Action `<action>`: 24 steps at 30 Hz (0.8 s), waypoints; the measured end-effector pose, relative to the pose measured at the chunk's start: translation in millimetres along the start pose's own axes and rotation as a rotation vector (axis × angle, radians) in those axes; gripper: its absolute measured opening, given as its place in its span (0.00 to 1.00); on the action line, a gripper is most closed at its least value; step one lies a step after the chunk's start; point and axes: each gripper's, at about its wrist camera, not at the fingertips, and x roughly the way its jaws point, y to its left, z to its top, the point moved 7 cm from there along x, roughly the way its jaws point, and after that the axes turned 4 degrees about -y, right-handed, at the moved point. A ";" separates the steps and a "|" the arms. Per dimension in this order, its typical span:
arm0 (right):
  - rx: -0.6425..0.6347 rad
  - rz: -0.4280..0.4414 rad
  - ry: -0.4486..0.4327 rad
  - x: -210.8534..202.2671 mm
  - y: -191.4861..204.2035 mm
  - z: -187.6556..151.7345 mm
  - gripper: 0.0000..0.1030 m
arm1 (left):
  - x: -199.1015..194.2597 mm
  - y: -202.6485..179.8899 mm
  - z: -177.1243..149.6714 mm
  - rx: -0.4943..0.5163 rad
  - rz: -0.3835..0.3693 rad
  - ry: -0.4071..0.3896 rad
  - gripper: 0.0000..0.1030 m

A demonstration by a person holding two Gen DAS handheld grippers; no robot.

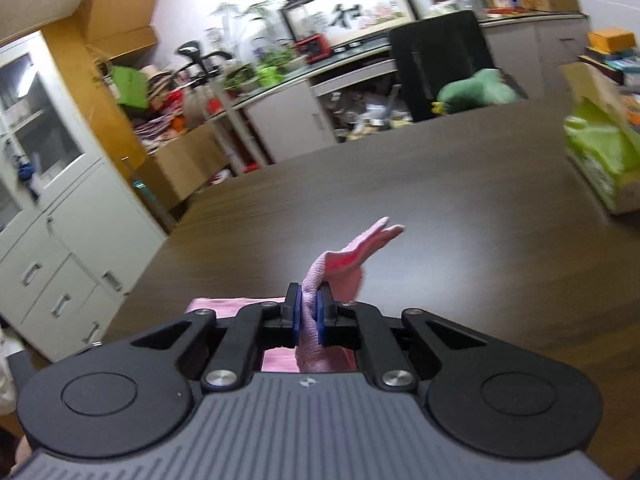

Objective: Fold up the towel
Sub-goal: 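Grasp the folded towel edge with the right tool and lift it, then fold the held edge over the towel with the right tool and release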

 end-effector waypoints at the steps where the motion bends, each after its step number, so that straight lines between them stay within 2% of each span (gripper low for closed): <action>1: -0.008 0.026 0.008 3.4 12.1 0.5 0.07 | -0.1 -0.9 -0.6 0.008 0.002 -0.004 0.56; 7: -0.045 0.125 0.079 33.0 68.9 -2.6 0.08 | 3.5 0.4 -0.7 -0.011 -0.023 -0.004 0.57; 10: -0.053 0.142 0.123 56.5 89.2 -11.7 0.08 | 2.4 3.3 -2.4 -0.025 -0.044 -0.008 0.59; 14: -0.046 0.145 0.180 90.0 103.6 -28.2 0.08 | 2.5 10.4 -5.3 -0.064 -0.077 -0.006 0.63; 19: -0.047 0.131 0.248 126.1 119.2 -52.8 0.09 | 1.6 11.9 -5.0 -0.068 -0.083 -0.005 0.64; 24: -0.072 0.132 0.291 138.0 131.5 -68.2 0.12 | 0.7 11.8 -5.8 -0.065 -0.074 -0.003 0.68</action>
